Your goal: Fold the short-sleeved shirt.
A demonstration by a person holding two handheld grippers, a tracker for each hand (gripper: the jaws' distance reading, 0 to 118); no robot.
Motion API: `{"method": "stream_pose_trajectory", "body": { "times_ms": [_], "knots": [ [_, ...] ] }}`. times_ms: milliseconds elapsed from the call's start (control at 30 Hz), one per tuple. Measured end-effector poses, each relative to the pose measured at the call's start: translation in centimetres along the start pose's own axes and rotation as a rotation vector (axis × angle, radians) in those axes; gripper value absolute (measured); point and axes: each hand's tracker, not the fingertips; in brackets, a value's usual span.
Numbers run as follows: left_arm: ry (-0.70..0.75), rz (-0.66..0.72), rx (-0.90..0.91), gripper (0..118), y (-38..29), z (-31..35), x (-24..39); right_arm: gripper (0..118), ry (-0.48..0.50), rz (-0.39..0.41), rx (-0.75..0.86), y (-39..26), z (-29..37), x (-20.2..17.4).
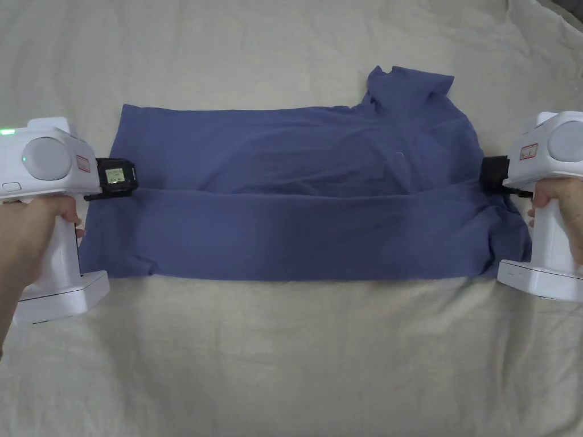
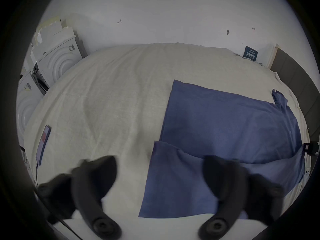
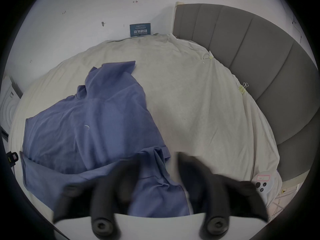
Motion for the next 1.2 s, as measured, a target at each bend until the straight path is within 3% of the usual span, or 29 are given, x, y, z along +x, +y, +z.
{"method": "stream_pose_trajectory", "body": {
  "times_ms": [33, 67, 267, 333, 400, 500, 633, 833, 933, 1033, 1133, 1200],
  "knots": [
    [-0.004, 0.007, 0.020, 117, -0.1, 0.6, -0.2, 92, 0.008, 0.011, 0.003, 0.1, 0.4, 0.1],
    [-0.013, 0.014, 0.045, 117, 0.0, 1.1, -0.6, 101, 0.000, 0.021, 0.012, 0.2, 1.1, 0.1],
    [-0.098, 0.044, 0.177, 117, 0.7, 6.5, -1.2, 101, 0.014, 0.085, 0.206, 0.8, 8.2, 0.9],
    [-0.118, 0.075, 0.272, 117, -0.8, 10.4, -1.3, 101, 0.039, 0.083, 0.314, 0.1, 11.6, 1.1],
    [-0.171, 0.072, 0.364, 117, -2.1, 13.3, -1.3, 101, 0.126, 0.061, 0.443, -1.4, 14.9, 1.7],
    [-0.124, 0.051, 0.487, 117, -4.5, 16.6, -0.7, 101, 0.145, 0.037, 0.563, -4.1, 18.8, 1.9],
    [-0.137, 0.026, 0.592, 116, -8.0, 20.1, -0.1, 101, 0.214, 0.023, 0.666, -8.2, 22.2, 2.3],
    [-0.148, -0.015, 0.726, 111, -12.5, 23.7, 0.8, 101, 0.204, 0.047, 0.766, -13.3, 24.5, 1.5],
    [-0.142, -0.044, 0.785, 99, -14.0, 25.5, 1.7, 101, 0.224, 0.052, 0.773, -15.1, 24.9, 1.1],
    [-0.141, -0.077, 0.803, 76, -15.0, 26.3, 1.9, 101, 0.250, 0.050, 0.766, -16.4, 25.0, 0.9],
    [-0.153, -0.081, 0.797, 41, -15.6, 26.4, 2.0, 97, 0.265, 0.043, 0.768, -17.5, 25.3, 0.5],
    [-0.158, -0.074, 0.792, 17, -16.1, 26.5, 2.2, 81, 0.278, 0.046, 0.772, -18.2, 25.6, 0.1]
  ]
}}
